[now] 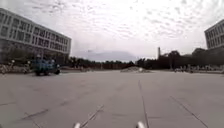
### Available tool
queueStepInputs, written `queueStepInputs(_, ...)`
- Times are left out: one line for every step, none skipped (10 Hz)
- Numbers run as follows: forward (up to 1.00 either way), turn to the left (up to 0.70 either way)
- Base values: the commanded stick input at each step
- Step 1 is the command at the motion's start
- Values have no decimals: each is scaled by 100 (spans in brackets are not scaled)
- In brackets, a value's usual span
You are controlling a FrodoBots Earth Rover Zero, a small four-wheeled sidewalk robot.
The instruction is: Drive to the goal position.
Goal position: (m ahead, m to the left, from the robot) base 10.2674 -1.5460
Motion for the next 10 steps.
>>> queueStepInputs(70, 0)
queueStepInputs(70, 0)
queueStepInputs(70, 0)
queueStepInputs(70, 0)
queueStepInputs(70, 0)
queueStepInputs(70, 0)
queueStepInputs(70, 0)
queueStepInputs(70, 0)
queueStepInputs(70, 0)
queueStepInputs(70, 0)
